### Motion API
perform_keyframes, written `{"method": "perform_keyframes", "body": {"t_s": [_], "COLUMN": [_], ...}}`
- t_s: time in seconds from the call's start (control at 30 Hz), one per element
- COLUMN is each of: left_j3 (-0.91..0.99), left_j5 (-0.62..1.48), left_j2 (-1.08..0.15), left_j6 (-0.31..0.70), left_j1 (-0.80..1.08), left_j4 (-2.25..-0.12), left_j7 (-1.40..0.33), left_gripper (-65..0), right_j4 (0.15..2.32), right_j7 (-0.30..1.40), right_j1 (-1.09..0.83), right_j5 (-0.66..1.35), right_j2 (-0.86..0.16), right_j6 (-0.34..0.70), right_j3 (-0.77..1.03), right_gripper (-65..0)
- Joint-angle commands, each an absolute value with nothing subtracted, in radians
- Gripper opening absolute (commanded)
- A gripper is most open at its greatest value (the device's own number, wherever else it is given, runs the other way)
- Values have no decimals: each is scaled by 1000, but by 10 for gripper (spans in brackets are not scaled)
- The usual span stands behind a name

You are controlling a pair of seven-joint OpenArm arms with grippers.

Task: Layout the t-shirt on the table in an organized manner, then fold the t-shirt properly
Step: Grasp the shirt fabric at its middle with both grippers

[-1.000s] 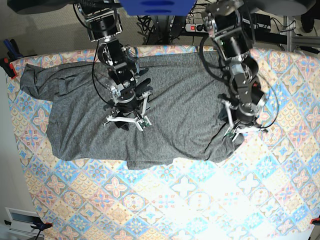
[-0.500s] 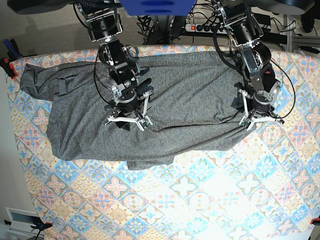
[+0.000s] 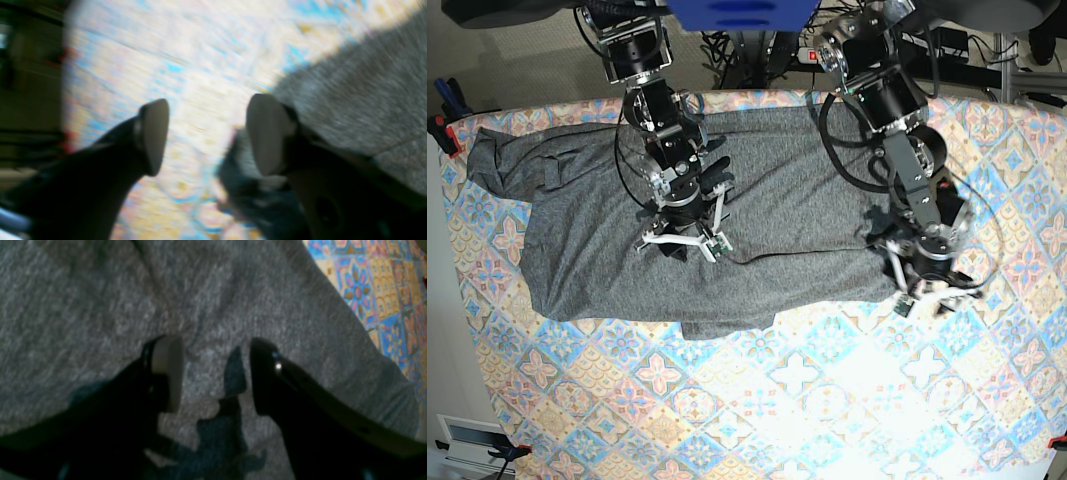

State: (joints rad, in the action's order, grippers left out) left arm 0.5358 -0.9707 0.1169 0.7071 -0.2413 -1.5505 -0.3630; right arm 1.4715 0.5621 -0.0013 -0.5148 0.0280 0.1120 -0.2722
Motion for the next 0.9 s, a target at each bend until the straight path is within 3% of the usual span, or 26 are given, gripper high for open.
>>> {"method": "perform_keyframes", "body": {"t_s": [0.0,0.13,0.53,0.6,0.8,0.87], "left_j3": [530,526,541,541,541,542], "left_j5": [-967,-964,-963,-963,-943,-943], "left_j2": [113,70,-8,-7,28,41], "left_j6": [698,698,698,698,698,698], "left_j1": [-285,-329,-409,-409,-432,-441], "left_j4": [-1526,-1356,-1007,-997,-997,-997], "left_j7": [-374,-452,-450,-450,-450,-456], "left_gripper": [-240,-231,-248,-304,-638,-627], "right_j4": [1489,1489,1489,1489,1491,1491], "right_j7": [545,545,545,545,545,545], "right_j1": [15,15,13,13,15,15], "right_j5": [-516,-516,-516,-516,-516,-516], "right_j2": [31,28,10,10,10,10], "right_j6": [105,105,105,104,104,101], "right_j3": [-271,-268,-272,-272,-266,-266], "right_gripper": [-346,-346,-346,-346,-346,-346]}}
